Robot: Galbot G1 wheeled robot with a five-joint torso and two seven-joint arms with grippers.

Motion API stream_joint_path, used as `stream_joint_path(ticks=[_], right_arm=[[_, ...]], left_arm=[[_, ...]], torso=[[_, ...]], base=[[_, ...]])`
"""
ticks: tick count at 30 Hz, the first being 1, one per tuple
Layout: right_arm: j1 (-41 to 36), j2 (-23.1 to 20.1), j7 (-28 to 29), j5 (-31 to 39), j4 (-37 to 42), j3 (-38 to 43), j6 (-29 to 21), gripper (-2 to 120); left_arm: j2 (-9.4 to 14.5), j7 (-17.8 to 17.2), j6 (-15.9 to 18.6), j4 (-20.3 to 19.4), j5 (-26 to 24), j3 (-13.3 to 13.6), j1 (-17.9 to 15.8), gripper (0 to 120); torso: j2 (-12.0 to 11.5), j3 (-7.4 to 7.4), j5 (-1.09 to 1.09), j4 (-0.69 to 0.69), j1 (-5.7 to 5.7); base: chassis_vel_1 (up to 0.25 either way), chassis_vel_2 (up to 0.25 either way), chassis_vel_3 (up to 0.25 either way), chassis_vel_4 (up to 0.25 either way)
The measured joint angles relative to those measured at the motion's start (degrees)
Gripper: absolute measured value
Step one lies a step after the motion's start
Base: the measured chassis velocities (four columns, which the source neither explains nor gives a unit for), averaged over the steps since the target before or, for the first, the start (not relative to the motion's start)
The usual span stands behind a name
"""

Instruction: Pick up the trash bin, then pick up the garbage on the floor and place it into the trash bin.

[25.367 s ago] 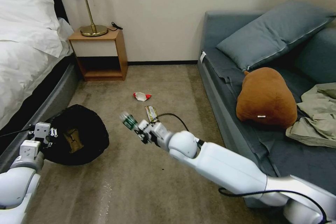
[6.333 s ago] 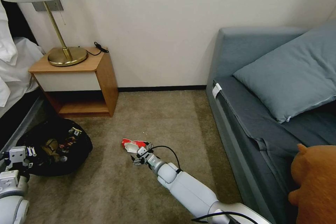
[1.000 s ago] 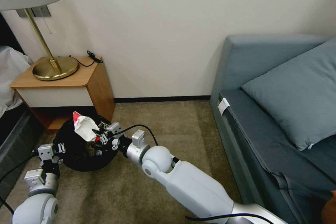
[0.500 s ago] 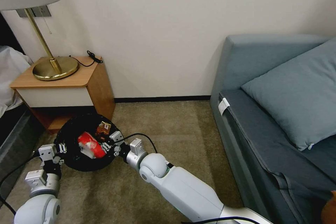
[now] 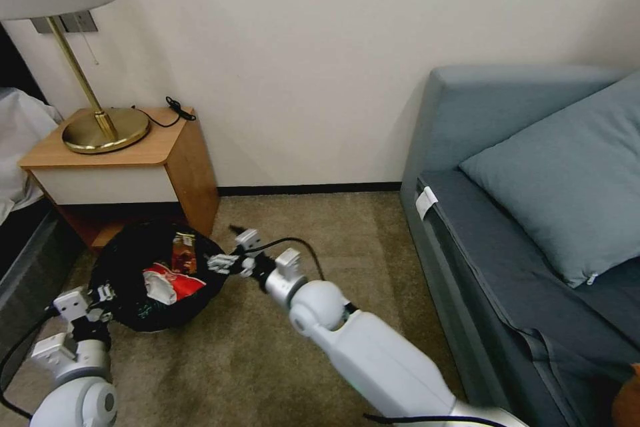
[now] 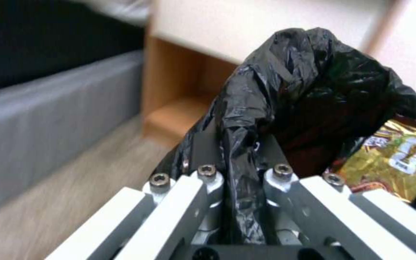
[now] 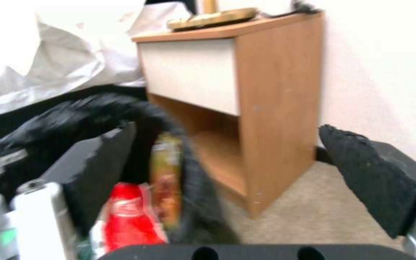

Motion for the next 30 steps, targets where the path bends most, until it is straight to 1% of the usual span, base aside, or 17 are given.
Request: stream_joint_path(ticks=[1, 2, 3, 4, 5, 6, 8, 12, 15, 18, 20, 25, 26, 27, 29, 30], right_arm=[[0.0, 0.0, 0.0, 0.0, 0.0, 0.0, 0.0, 97], [-0.7, -0.8, -0.4, 0.0, 0.7, 1.1, 0.0, 99], [-0.7, -0.8, -0.4, 0.0, 0.7, 1.1, 0.0, 99], [-2.0, -1.9, -1.0, 0.0, 1.9, 2.9, 0.0, 99], [-4.4, -3.2, -1.9, 0.0, 3.3, 5.9, 0.0, 100], [-4.4, -3.2, -1.9, 0.0, 3.3, 5.9, 0.0, 100], [-6.3, -3.6, -2.3, -0.1, 4.3, 7.5, 0.0, 100], [-7.3, -3.6, -2.4, -0.5, 4.9, 8.0, 0.0, 100], [-9.0, -3.4, -2.5, -1.7, 5.7, 8.4, 0.0, 100], [-10.0, -3.1, -2.5, -2.6, 6.0, 8.5, 0.0, 100], [-10.9, -2.6, -2.5, -3.6, 6.1, 8.6, 0.0, 100], [-11.6, -2.1, -2.4, -4.5, 6.1, 8.7, 0.0, 100], [-11.8, -2.0, -2.4, -4.8, 6.1, 8.8, 0.1, 100], [-11.8, -2.0, -2.4, -4.8, 6.1, 8.8, 0.1, 100], [-11.9, -1.8, -2.4, -5.1, 5.8, 9.0, 0.2, 100], [-11.9, -1.8, -2.4, -5.1, 5.8, 9.0, 0.2, 100]], left_arm=[[0.0, 0.0, 0.0, 0.0, 0.0, 0.0, 0.0, 4], [-0.6, -1.1, 0.4, 0.5, -2.2, -0.6, -0.3, 4], [-0.6, -1.1, 0.4, 0.5, -2.2, -0.6, -0.3, 4], [-1.2, -2.5, 0.9, 1.0, -5.0, -1.6, -0.8, 4], [-1.9, -4.8, 2.5, 1.4, -9.7, -3.2, -1.4, 4], [-1.9, -4.8, 2.5, 1.4, -9.7, -3.2, -1.4, 4], [-2.5, -6.1, 3.1, 2.3, -11.4, -4.0, -2.0, 4], [-2.7, -6.6, 3.5, 2.8, -12.5, -4.0, -2.3, 4], [-2.7, -7.4, 3.8, 3.9, -13.3, -4.0, -2.9, 4], [-2.3, -7.9, 4.4, 4.0, -14.6, -4.3, -3.1, 4], [-1.6, -8.8, 6.0, 4.0, -17.4, -4.7, -3.0, 4], [-0.8, -9.1, 6.8, 3.7, -19.2, -5.2, -2.8, 5], [-0.5, -9.1, 7.0, 3.7, -19.5, -5.3, -2.8, 12], [-0.5, -9.1, 7.0, 3.7, -19.5, -5.3, -2.8, 12], [0.0, -9.2, 7.2, 3.7, -19.7, -5.5, -2.9, 21], [0.0, -9.2, 7.2, 3.7, -19.7, -5.5, -2.9, 21]], torso=[[0.0, 0.00, 0.00, 0.00, 0.00], [0.0, 0.00, -0.01, 0.00, 0.00], [0.0, 0.00, -0.01, 0.00, 0.00], [0.0, 0.00, 0.00, -0.02, 0.00], [0.0, 0.00, 0.00, -0.01, 0.00], [0.0, 0.00, 0.00, -0.01, 0.00], [0.0, 0.00, 0.00, -0.01, 0.00], [0.0, 0.00, 0.00, 0.00, 0.00], [0.0, 0.00, -0.01, -0.02, 0.00], [0.0, 0.00, -0.01, -0.01, 0.00], [0.0, 0.00, -0.01, -0.01, 0.00], [0.0, 0.00, -0.01, -0.01, 0.00], [0.0, 0.00, -0.01, -0.01, 0.00], [0.0, 0.00, -0.01, -0.01, 0.00], [0.0, 0.00, -0.01, -0.01, 0.00], [0.0, 0.00, -0.01, -0.01, 0.00]], base=[[0.000, 0.000, 0.000, 0.000], [0.000, 0.000, 0.000, 0.000], [0.000, 0.000, 0.000, 0.000], [0.000, 0.000, 0.000, 0.000], [0.000, 0.000, 0.000, 0.000], [0.000, 0.000, 0.000, 0.000], [0.000, 0.000, 0.000, 0.000], [0.000, 0.000, 0.000, 0.000], [0.000, 0.000, 0.000, 0.000], [0.000, 0.000, 0.000, 0.000], [0.000, 0.000, 0.000, 0.000], [0.000, 0.000, 0.000, 0.000], [0.000, 0.000, 0.000, 0.000], [0.000, 0.000, 0.000, 0.000], [0.000, 0.000, 0.000, 0.000], [0.000, 0.000, 0.000, 0.000]])
